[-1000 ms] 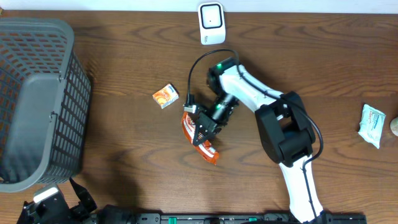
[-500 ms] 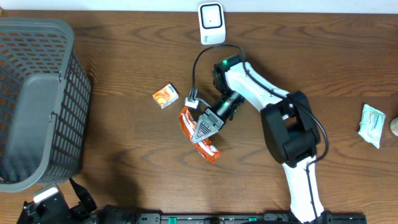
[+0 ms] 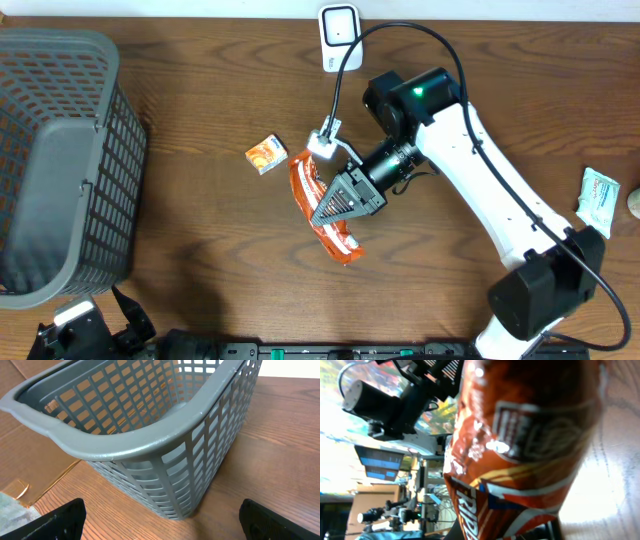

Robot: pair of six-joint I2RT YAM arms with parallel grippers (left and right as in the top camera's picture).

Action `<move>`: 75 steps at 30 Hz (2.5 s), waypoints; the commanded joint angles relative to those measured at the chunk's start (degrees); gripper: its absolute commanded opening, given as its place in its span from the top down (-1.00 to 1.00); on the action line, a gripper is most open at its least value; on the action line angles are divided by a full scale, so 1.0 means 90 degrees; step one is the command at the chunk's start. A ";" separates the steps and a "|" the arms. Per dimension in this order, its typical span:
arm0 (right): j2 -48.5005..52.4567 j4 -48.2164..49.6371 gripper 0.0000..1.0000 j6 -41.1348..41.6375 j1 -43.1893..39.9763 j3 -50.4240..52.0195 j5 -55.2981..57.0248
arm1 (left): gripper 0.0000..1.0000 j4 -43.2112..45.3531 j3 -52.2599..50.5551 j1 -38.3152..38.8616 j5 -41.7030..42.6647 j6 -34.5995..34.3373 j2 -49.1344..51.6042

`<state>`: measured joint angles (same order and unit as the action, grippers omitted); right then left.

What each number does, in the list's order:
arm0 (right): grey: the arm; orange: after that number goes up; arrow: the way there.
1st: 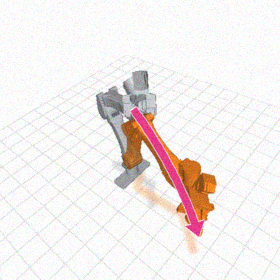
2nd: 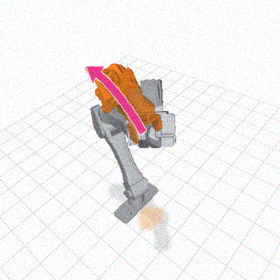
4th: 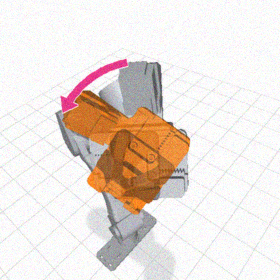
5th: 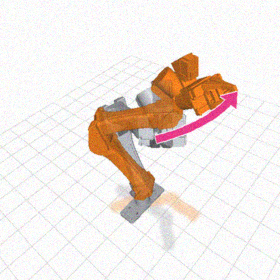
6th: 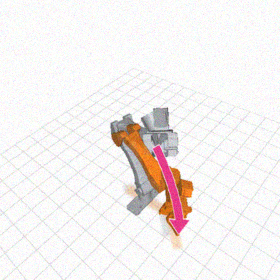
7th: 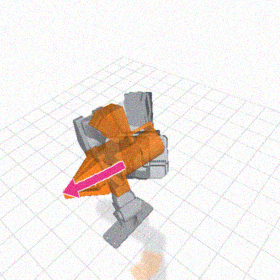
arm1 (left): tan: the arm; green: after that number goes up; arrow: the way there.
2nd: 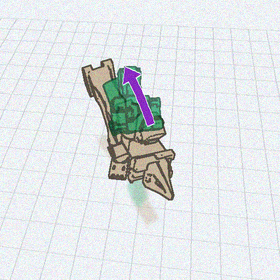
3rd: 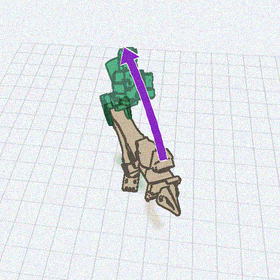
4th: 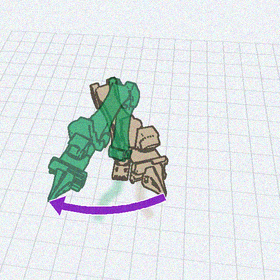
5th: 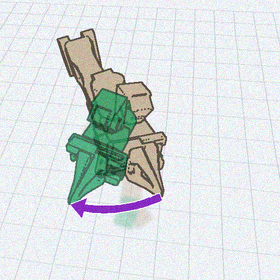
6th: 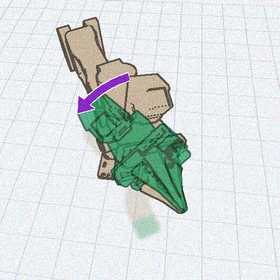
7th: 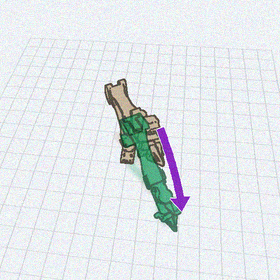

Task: Scan the item barcode
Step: 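Raise the snack bar with the right gripper to the scanner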

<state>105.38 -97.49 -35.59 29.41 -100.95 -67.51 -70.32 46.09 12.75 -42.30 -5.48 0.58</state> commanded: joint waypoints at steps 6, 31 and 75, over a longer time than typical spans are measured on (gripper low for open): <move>-0.0408 0.0328 0.97 0.0913 0.0372 -0.0061 0.1056 | -0.96 0.0000 0.0005 -0.0022 -0.0034 0.0083 -0.0046; 0.1120 0.7179 0.98 0.2300 -0.0474 -0.0454 0.9243 | -0.96 0.0000 0.0005 -0.0022 -0.0034 0.0083 -0.0046; 0.5610 1.0173 0.98 -0.2914 -0.0328 -0.3541 1.3228 | -0.96 0.0000 0.0005 -0.0022 -0.0034 0.0083 -0.0046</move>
<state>155.35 -7.68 -59.37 26.68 -133.58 46.06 -70.30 46.09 12.75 -42.30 -5.48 0.58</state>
